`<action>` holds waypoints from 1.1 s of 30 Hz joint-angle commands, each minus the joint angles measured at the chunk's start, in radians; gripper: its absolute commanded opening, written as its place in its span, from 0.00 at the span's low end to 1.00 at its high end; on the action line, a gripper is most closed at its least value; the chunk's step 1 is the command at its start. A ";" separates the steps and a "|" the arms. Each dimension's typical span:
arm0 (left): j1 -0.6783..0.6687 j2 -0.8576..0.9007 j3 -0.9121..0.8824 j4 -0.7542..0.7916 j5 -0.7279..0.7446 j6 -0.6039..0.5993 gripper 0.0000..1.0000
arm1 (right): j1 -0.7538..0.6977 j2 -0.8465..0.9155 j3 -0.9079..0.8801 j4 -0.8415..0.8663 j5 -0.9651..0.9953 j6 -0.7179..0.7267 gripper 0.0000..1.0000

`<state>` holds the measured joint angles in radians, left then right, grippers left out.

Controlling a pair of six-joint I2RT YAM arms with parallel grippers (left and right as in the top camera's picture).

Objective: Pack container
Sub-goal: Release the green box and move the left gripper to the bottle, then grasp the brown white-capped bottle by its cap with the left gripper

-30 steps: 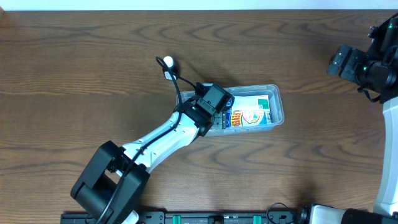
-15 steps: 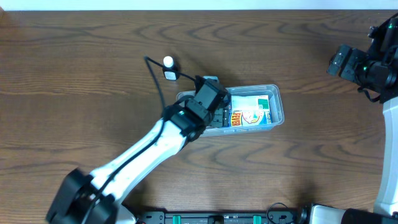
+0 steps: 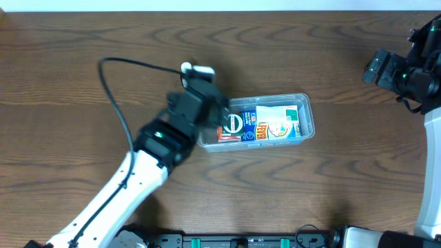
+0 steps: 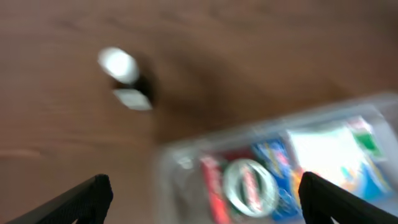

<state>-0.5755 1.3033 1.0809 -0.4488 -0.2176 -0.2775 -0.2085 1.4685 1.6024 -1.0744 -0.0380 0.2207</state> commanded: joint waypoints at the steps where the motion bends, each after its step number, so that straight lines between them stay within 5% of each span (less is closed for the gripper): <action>1: 0.122 0.027 0.025 0.063 -0.068 0.109 1.00 | -0.007 0.003 0.004 0.000 -0.007 0.010 0.99; 7: 0.291 0.101 0.025 0.249 -0.015 0.110 0.98 | -0.007 0.003 0.004 0.000 -0.007 0.011 0.99; 15: 0.327 0.273 0.025 0.439 0.080 0.158 0.98 | -0.007 0.003 0.004 0.000 -0.007 0.011 0.99; 33: 0.327 0.462 0.025 0.496 0.155 0.176 1.00 | -0.007 0.003 0.004 0.000 -0.007 0.011 0.99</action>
<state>-0.2504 1.7473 1.0866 0.0353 -0.0910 -0.1215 -0.2085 1.4685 1.6024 -1.0744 -0.0380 0.2207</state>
